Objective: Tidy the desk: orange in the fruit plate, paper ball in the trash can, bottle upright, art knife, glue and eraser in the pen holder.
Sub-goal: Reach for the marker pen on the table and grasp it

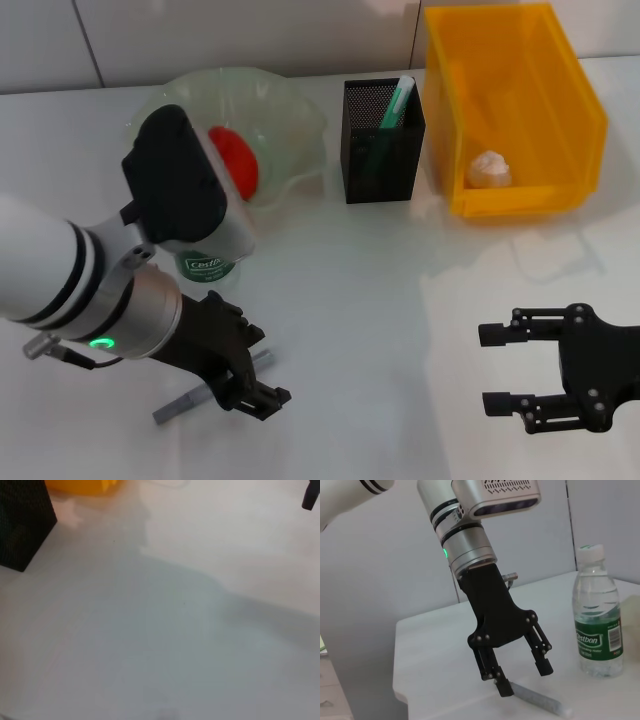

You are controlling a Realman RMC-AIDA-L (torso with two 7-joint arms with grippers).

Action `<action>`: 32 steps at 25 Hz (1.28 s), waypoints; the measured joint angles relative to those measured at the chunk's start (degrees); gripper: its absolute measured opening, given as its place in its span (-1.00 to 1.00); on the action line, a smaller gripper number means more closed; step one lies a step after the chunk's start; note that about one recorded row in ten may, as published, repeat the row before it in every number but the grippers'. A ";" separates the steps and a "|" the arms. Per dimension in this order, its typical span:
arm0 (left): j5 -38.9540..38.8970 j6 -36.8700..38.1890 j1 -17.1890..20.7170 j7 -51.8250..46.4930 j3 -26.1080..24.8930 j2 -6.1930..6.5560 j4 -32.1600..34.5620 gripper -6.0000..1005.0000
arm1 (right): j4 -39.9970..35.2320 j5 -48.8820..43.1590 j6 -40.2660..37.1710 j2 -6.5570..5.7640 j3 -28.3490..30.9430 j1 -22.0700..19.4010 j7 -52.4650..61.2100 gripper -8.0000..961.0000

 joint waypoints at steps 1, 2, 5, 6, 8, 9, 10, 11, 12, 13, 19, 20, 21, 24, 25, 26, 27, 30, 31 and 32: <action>0.29 -0.04 -0.46 -0.65 0.04 -0.06 -0.11 0.42 | 0.02 0.03 0.01 0.00 0.10 0.00 0.01 0.49; 0.79 -0.24 -1.01 -1.62 0.05 -0.10 -0.22 0.43 | 0.04 0.09 0.02 0.01 0.15 0.00 0.03 0.49; 2.22 -1.14 -2.45 -3.67 0.16 -0.18 -0.71 0.45 | 0.25 0.21 0.42 0.03 0.19 0.02 0.10 0.49; 2.33 -1.25 -2.66 -3.77 0.26 -0.18 -0.86 0.47 | 0.31 0.21 0.59 0.04 0.20 0.02 0.10 0.49; 2.62 -1.72 -4.02 -4.52 1.28 -0.24 -2.17 0.49 | 0.52 0.14 0.79 0.12 0.20 0.03 0.12 0.49; 2.62 -1.72 -4.02 -4.52 1.28 -0.24 -2.17 0.49 | 0.52 0.14 0.79 0.12 0.20 0.03 0.12 0.49; 2.83 -1.90 -4.44 -4.93 1.57 -0.26 -2.59 0.49 | 0.55 0.10 0.79 0.13 0.20 0.03 0.12 0.48; 3.29 -2.08 -5.02 -5.59 2.05 -0.27 -3.09 0.48 | 0.56 0.09 0.80 0.13 0.20 0.03 0.13 0.48; 3.75 -2.29 -5.35 -6.13 2.45 -0.27 -3.37 0.48 | 0.57 0.08 0.84 0.14 0.20 0.02 0.13 0.48; 4.85 -2.92 -5.79 -7.01 3.71 -0.27 -3.73 0.48 | 0.58 0.05 1.00 0.14 0.20 -0.07 0.14 0.48; 6.57 -3.69 -6.24 -8.09 5.93 -0.26 -4.47 0.45 | 0.65 -0.01 1.41 0.14 0.20 -0.22 0.16 0.48; 6.81 -3.69 -6.47 -8.39 6.36 -0.26 -4.75 0.44 | 0.66 -0.04 1.46 0.15 0.20 -0.22 0.16 0.48; 6.81 -3.69 -6.47 -8.39 6.36 -0.26 -4.75 0.44 | 0.69 -0.06 1.55 0.19 0.20 -0.22 0.16 0.49; 7.47 -3.69 -7.33 -8.95 7.33 -0.26 -5.76 0.42 | 0.71 -0.07 2.09 0.45 0.20 -0.19 0.16 0.49; 7.50 -3.67 -7.42 -8.97 7.36 -0.26 -5.90 0.41 | 0.72 -0.08 2.32 0.51 0.18 -0.19 0.17 0.49; 7.51 -3.66 -7.50 -8.97 7.41 -0.26 -5.99 0.41 | 0.72 -0.07 2.56 0.58 0.15 -0.20 0.19 0.49; 7.52 -3.66 -7.59 -8.99 7.44 -0.26 -6.03 0.40 | 0.72 -0.08 2.78 0.60 0.06 -0.21 0.20 0.49; 7.47 -3.64 -8.19 -9.07 7.44 -0.26 -6.60 0.39 | 0.72 -0.07 3.06 0.70 -0.10 -0.23 0.23 0.49; 7.47 -3.58 -8.49 -9.12 7.44 -0.26 -7.01 0.38 | 0.72 -0.07 3.08 0.72 -0.10 -0.24 0.24 0.49; 7.47 -3.59 -8.88 -9.24 7.44 -0.26 -7.87 0.37 | 0.72 -0.07 3.08 0.73 -0.10 -0.24 0.24 0.49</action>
